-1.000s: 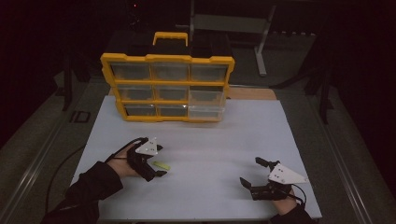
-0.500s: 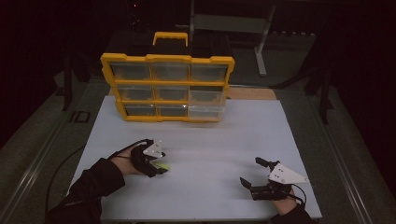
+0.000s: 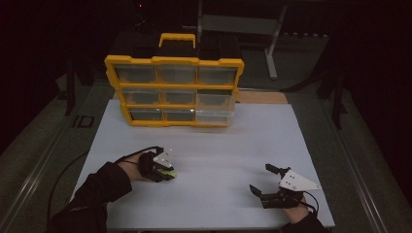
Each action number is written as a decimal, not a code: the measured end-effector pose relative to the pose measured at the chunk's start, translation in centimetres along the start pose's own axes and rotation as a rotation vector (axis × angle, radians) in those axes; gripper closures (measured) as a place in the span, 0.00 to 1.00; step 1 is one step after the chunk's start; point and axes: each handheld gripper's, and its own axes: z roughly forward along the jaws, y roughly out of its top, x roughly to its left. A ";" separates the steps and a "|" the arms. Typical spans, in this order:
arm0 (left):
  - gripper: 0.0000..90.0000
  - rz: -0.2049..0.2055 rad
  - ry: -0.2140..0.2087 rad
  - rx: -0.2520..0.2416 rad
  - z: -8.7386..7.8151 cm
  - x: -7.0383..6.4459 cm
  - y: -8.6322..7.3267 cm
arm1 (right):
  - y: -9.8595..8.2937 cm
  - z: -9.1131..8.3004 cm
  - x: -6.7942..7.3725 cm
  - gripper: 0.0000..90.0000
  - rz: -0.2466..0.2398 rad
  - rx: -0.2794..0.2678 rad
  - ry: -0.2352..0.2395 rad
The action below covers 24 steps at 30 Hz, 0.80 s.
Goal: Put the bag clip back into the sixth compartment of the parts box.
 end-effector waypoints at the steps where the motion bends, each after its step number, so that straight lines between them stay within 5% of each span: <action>1: 0.76 0.005 -0.002 0.003 0.0 0.0 0.1 | 0.0 0.0 0.0 0.10 0.001 0.001 0.001; 5: 0.86 0.007 -0.025 0.016 0.0 0.0 0.2 | 0.0 0.0 0.0 0.10 0.001 -0.002 0.000; 10: 0.87 -0.009 -0.026 0.029 -0.1 0.0 0.4 | 0.0 0.0 0.0 0.10 -0.001 -0.001 0.001; 12: 0.87 -0.084 -0.028 0.039 -0.4 0.1 0.7 | 0.1 0.0 0.0 0.10 -0.005 -0.004 0.000; 13: 0.87 -0.088 -0.029 0.040 -0.5 0.1 0.8 | 0.1 -0.1 0.0 0.10 -0.003 -0.006 -0.002; 18: 0.87 -0.134 0.000 -0.014 -1.7 0.1 1.1 | 0.1 -0.1 -0.1 0.10 0.002 -0.007 -0.003; 24: 0.87 -0.135 0.005 -0.037 -2.8 0.0 1.7 | 0.2 -0.2 0.0 0.10 0.000 -0.010 -0.003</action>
